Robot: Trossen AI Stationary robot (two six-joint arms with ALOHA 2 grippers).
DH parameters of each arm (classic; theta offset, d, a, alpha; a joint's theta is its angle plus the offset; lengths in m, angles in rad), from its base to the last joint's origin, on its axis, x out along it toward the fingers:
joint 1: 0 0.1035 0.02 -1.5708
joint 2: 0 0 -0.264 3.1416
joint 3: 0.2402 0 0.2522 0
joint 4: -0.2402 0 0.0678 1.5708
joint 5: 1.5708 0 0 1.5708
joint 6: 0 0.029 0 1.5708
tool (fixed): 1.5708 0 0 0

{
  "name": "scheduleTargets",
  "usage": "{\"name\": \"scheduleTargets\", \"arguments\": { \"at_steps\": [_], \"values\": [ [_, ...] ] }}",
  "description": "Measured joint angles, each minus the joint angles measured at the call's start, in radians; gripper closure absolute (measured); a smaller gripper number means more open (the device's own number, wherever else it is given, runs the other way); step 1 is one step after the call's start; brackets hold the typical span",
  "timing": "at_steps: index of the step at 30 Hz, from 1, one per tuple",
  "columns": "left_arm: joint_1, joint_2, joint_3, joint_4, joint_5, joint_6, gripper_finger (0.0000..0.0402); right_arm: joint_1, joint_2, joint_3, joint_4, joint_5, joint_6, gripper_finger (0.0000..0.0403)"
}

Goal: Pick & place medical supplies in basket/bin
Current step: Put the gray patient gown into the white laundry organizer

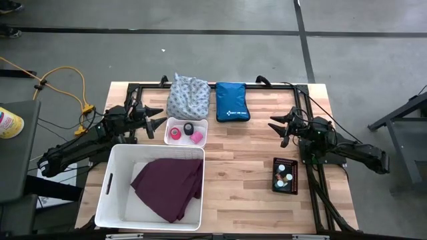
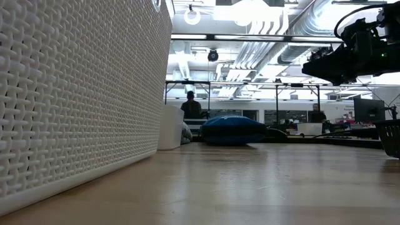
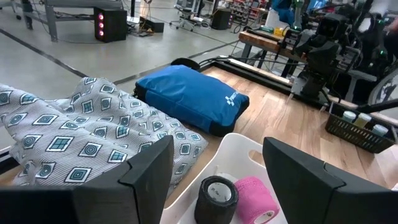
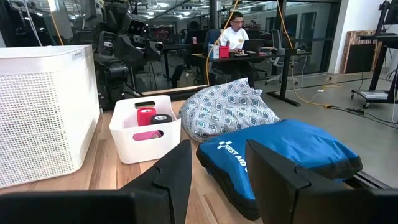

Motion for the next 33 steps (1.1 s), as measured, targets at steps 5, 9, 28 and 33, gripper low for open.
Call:
{"name": "scheduleTargets", "arguments": {
  "at_steps": [5,9,28,33],
  "values": [
    [0.0,0.0,0.0,0.026,0.0,-0.087,0.0161,0.0,0.0,0.0,0.0,0.0,0.0,0.0265],
    [0.0,0.0,0.0,0.045,0.0,-0.1,0.0161,0.0,0.0,0.0,0.0,0.0,0.0,0.0265],
    [0.004,0.018,0.046,0.058,0.0,-0.135,0.0161,0.0,0.0,0.0,0.0,0.0,0.0,0.0265],
    [0.029,0.122,0.133,0.057,0.0,-0.127,0.0161,0.0,0.0,0.0,0.0,0.0,0.0,0.0265]
  ]
}}
